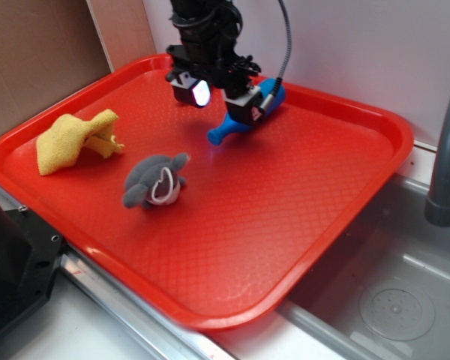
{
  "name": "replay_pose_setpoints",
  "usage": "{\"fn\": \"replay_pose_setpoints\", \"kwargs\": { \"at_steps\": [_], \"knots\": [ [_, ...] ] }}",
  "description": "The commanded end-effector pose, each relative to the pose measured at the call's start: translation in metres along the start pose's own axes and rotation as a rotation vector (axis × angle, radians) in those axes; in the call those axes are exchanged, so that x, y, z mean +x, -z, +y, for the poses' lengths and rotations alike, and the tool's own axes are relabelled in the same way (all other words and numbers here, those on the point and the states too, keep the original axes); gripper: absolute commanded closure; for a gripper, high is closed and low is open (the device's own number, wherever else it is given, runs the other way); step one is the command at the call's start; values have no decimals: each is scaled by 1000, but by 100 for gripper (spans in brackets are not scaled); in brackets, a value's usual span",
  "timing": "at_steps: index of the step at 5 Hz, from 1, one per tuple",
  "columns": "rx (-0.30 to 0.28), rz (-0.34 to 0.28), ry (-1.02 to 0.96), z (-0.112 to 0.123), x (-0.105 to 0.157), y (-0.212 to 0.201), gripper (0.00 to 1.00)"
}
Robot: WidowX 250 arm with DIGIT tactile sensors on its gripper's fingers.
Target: Grab the blue bottle.
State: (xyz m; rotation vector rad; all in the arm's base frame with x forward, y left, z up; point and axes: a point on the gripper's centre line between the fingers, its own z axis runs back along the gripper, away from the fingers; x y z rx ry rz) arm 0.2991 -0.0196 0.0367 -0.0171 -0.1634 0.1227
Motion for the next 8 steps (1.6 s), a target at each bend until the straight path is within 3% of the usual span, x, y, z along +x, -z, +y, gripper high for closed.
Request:
{"fn": "replay_pose_setpoints", "kwargs": {
  "at_steps": [1,2,3,4,5,6,7,8],
  "knots": [
    [-29,-20,50,-1,27,0,0],
    [-22,-12,45,-1,28,3,90],
    [-8,-7,32,-2,29,2,100],
    [17,31,55,0,25,-5,100],
    [53,43,23,-2,8,-42,100],
    [-56,131,-1,6,-15,-82,100],
    [-107,157,-30,10,-43,-115,100],
    [-109,160,-61,9,-70,-140,100]
  ]
}}
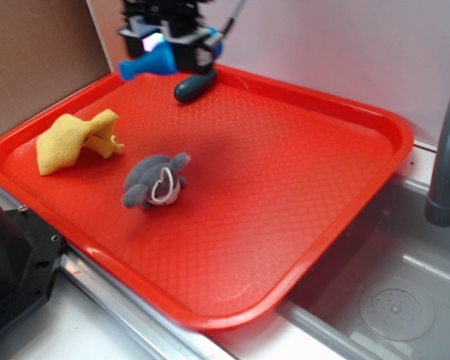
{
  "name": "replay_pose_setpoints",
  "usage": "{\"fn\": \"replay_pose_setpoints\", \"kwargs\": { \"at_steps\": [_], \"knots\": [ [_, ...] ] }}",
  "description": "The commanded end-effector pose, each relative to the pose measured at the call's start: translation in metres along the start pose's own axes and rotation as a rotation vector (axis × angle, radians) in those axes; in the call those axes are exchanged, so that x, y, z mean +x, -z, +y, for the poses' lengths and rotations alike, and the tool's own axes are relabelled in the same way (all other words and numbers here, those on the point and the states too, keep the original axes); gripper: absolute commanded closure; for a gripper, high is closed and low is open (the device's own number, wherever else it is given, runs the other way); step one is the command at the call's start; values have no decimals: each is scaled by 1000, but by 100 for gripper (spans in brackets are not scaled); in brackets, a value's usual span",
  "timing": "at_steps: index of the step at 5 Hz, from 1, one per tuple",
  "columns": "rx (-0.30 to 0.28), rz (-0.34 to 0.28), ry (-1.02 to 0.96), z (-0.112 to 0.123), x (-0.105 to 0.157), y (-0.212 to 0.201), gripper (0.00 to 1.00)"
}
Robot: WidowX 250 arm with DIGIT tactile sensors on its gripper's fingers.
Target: Grab the blue bottle.
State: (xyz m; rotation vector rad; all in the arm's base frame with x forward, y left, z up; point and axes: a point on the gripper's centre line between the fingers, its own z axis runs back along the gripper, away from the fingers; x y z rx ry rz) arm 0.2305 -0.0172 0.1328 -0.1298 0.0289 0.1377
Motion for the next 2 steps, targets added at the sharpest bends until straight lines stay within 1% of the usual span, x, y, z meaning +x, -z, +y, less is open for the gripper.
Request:
{"fn": "replay_pose_setpoints", "kwargs": {
  "at_steps": [1,2],
  "knots": [
    [-7,-58,-23,-5,-47,-35,100],
    [44,-83,-26,-11,-48,-27,100]
  ]
}}
